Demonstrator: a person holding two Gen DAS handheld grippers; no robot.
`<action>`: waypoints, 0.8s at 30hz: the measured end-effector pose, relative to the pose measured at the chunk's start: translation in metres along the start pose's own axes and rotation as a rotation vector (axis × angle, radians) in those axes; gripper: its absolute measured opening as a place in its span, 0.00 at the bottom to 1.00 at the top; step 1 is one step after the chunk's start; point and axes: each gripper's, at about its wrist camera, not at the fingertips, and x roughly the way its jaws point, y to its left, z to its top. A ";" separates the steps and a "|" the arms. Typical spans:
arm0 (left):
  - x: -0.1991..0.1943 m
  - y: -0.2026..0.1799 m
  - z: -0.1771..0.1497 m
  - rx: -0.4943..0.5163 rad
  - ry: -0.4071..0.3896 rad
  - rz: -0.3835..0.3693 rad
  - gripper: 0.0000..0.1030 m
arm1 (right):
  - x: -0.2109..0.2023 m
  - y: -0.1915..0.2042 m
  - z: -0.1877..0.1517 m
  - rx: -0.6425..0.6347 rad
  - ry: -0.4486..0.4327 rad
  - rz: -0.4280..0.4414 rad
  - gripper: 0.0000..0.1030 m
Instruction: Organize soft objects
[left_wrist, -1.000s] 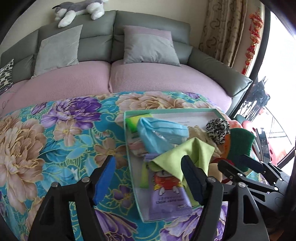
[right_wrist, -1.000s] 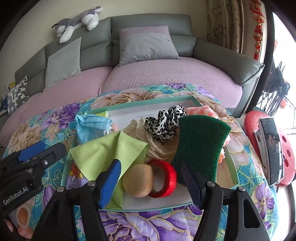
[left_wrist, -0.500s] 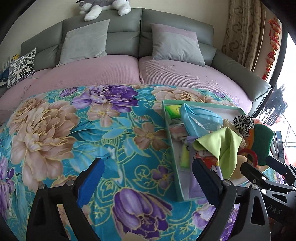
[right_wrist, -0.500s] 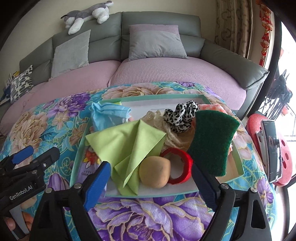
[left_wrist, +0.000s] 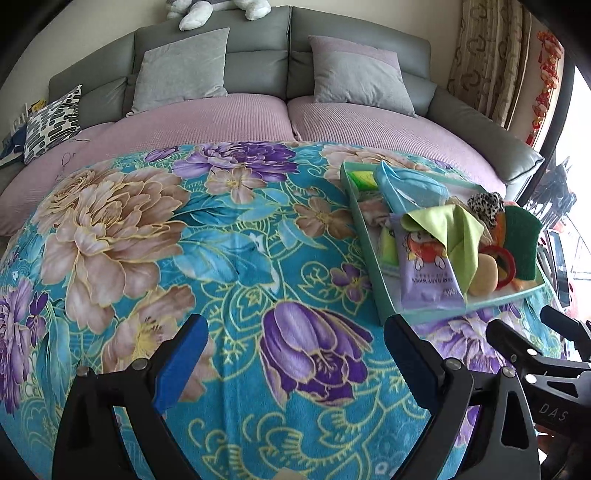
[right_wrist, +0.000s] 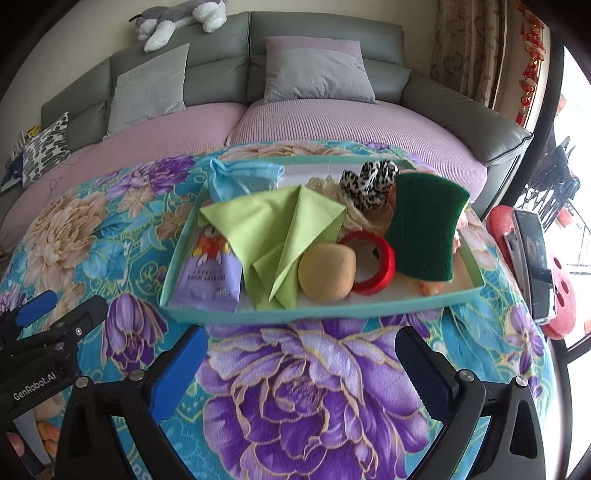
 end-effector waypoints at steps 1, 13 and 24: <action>-0.002 -0.001 -0.002 0.003 0.000 -0.003 0.94 | -0.001 0.001 -0.002 -0.003 0.002 -0.002 1.00; -0.003 0.016 -0.021 -0.032 0.039 0.009 0.94 | 0.000 0.020 -0.017 -0.045 0.026 0.007 1.00; 0.015 0.031 -0.022 -0.028 0.062 0.070 0.93 | 0.019 0.020 -0.013 -0.018 0.038 0.014 1.00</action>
